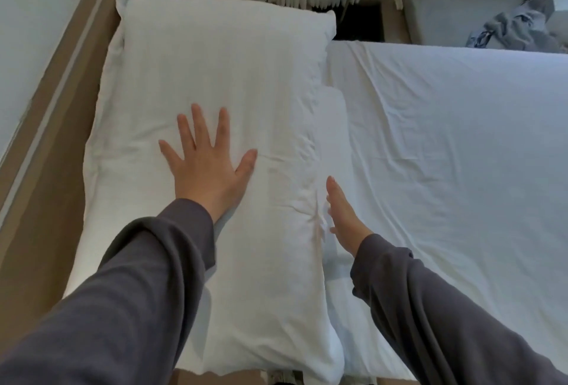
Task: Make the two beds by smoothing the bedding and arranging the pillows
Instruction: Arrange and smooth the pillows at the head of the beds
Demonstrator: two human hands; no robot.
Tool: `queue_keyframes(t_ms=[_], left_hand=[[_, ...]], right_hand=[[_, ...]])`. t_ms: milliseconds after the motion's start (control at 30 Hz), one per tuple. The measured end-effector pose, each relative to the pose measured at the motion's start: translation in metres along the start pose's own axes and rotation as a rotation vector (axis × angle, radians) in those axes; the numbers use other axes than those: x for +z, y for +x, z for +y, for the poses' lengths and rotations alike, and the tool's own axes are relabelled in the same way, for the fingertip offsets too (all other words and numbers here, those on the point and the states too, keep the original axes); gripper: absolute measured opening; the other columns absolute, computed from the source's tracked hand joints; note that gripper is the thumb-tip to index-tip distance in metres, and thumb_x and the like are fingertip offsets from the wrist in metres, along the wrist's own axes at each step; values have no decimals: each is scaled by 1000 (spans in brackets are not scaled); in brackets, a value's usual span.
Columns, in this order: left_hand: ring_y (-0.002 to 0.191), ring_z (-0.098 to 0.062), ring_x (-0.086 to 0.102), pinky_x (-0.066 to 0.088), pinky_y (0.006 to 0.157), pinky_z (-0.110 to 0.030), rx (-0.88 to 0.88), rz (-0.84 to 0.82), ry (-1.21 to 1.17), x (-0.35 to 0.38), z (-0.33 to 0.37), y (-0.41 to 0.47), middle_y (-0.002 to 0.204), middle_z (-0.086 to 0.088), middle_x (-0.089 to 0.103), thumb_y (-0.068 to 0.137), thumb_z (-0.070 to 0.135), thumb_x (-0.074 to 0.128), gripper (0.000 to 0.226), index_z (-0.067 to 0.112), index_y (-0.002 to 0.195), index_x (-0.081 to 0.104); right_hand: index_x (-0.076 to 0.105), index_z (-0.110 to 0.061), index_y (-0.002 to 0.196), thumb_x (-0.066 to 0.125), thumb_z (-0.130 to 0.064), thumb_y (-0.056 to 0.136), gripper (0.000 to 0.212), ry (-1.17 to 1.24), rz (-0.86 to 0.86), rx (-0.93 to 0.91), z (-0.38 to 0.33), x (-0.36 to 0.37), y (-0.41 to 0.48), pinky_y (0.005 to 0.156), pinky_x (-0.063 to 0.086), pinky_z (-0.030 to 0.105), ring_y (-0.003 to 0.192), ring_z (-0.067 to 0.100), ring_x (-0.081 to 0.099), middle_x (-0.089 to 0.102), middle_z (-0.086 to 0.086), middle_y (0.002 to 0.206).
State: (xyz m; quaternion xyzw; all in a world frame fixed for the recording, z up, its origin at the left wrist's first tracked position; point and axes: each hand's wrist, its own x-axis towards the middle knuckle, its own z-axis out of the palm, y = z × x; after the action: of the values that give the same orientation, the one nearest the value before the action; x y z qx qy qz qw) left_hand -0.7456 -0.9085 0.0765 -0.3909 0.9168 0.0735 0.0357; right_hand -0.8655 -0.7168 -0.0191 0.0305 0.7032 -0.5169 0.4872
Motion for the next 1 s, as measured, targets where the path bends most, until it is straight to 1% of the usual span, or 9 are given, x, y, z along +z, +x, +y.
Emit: queue_keyframes(t_ms=[100, 200, 400, 467, 633, 767, 867, 933, 1000], left_hand=[[146, -34, -20, -2, 110, -70, 148, 70, 84, 7, 29, 5, 160, -3, -21, 92, 68, 20, 74, 37, 153, -8], [146, -37, -19, -1, 108, -73, 125, 77, 168, 29, 41, 14, 161, -3, -20, 89, 70, 19, 74, 40, 152, -5], [146, -39, -17, 1, 107, -74, 98, 91, 225, 58, 46, 14, 161, -6, -19, 88, 71, 16, 76, 39, 152, -7], [146, -38, -18, 1, 107, -74, 70, 84, 253, 66, 53, 14, 160, -5, -22, 88, 72, 15, 76, 39, 152, -11], [146, -35, -21, -1, 109, -72, 81, 59, 207, 65, 49, 23, 160, -2, -24, 88, 74, 18, 77, 41, 151, -11], [146, -34, -20, -1, 109, -72, 94, 44, 205, 60, 44, 23, 160, -1, -23, 87, 75, 16, 77, 41, 151, -11], [146, -35, -18, 2, 109, -71, 63, 45, 239, 44, 48, 9, 161, -2, -21, 92, 70, 17, 72, 40, 152, -9], [147, -36, -17, 2, 111, -69, 10, 45, 227, 35, 61, -15, 161, -5, -18, 97, 60, 20, 67, 35, 153, -6], [147, -36, -16, 3, 112, -67, -28, 72, 263, 39, 79, -48, 160, -10, -19, 98, 56, 23, 68, 29, 154, -7]], right_hand=[[7, -27, 156, 28, -55, 101, 66, -71, 106, -74, 10, -27, 17, 116, 14, 33, 148, 12, 14, 11, -8, 162], [7, -25, 156, 30, -52, 102, 65, -116, 140, -95, 25, -58, 40, 115, 15, 30, 148, 13, 17, 12, -5, 163], [7, -26, 157, 32, -55, 100, 68, -205, 99, -71, 52, -83, 63, 117, 15, 35, 148, 16, 16, 11, -6, 163], [7, -26, 157, 33, -54, 101, 68, -243, 42, -81, 54, -89, 73, 117, 15, 35, 148, 16, 17, 12, -5, 163], [6, -24, 157, 35, -54, 100, 70, -267, -14, -93, 62, -83, 90, 119, 16, 38, 148, 17, 17, 13, -4, 163], [6, -20, 156, 35, -55, 100, 73, -317, 36, -147, 77, -76, 108, 122, 7, 42, 150, 17, 5, 6, -1, 164], [1, -22, 156, 36, -57, 98, 76, -423, 71, -117, 83, -65, 123, 121, 4, 50, 150, 27, -2, -1, 8, 164], [-2, -28, 156, 37, -62, 96, 80, -482, 77, -78, 86, -57, 126, 118, 5, 56, 149, 36, 0, -4, 12, 163], [-4, -32, 155, 38, -63, 94, 81, -518, 73, -108, 86, -52, 131, 117, 6, 57, 148, 39, 2, -6, 14, 162]])
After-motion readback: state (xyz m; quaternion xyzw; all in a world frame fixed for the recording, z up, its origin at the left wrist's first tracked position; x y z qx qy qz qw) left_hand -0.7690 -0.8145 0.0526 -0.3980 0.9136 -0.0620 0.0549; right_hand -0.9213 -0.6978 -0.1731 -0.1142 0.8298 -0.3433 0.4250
